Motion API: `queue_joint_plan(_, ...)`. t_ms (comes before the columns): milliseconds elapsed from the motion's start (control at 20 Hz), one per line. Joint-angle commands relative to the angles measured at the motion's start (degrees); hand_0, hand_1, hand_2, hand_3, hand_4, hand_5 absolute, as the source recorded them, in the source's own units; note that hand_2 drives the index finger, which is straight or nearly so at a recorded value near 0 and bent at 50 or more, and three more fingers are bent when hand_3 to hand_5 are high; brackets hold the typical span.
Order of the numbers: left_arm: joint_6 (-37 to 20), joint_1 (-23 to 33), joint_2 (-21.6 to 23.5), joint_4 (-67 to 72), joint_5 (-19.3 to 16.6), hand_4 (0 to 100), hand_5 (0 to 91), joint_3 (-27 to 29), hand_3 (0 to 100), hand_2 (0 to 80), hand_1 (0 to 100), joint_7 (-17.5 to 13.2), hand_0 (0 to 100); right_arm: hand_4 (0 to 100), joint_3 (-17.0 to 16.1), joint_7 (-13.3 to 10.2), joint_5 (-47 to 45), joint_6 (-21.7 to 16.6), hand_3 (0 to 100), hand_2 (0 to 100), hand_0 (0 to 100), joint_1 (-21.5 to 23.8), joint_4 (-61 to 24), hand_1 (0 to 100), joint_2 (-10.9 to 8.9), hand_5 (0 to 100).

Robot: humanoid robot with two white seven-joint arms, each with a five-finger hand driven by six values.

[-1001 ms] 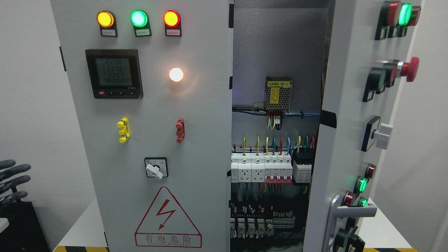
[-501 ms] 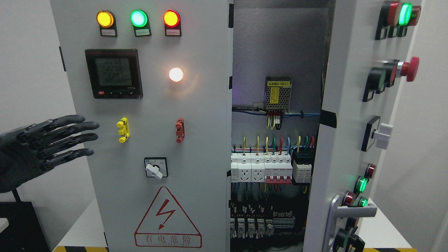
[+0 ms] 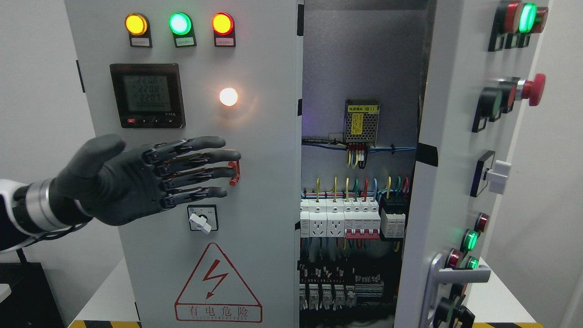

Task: Open door with both hands
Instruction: 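Reach the left hand toward the gap between the cabinet doors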

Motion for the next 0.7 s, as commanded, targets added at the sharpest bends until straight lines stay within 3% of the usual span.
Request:
queue_joint_plan(0, 0.01, -4.29, -21.02, 0.16, 1.09, 0, 0.0, -11.26, 0, 0.0, 39, 6.58, 12, 0, -0.03, -0.01, 0.00, 0.02, 0, 0, 12, 0.00, 0.00, 39, 0.00, 0)
queue_joint_plan(100, 0.10, -4.99, -24.37, 0.25, 1.44, 0, 0.0, -11.17, 0, 0.0, 39, 10.54, 12, 0, -0.03, -0.01, 0.00, 0.02, 0, 0, 12, 0.00, 0.00, 39, 0.00, 0)
queue_joint_plan(250, 0.27, -7.45, -27.88, 1.47, 5.21, 0, 0.0, -9.77, 0, 0.0, 39, 15.56, 12, 0, 0.06, -0.01, 0.00, 0.02, 0, 0, 12, 0.00, 0.00, 39, 0.00, 0)
queue_joint_plan(651, 0.54, -7.90, -32.73, 2.62, 5.40, 0, 0.0, -8.18, 0, 0.0, 39, 16.28, 12, 0, -0.03, -0.01, 0.00, 0.02, 0, 0, 12, 0.00, 0.00, 39, 0.00, 0)
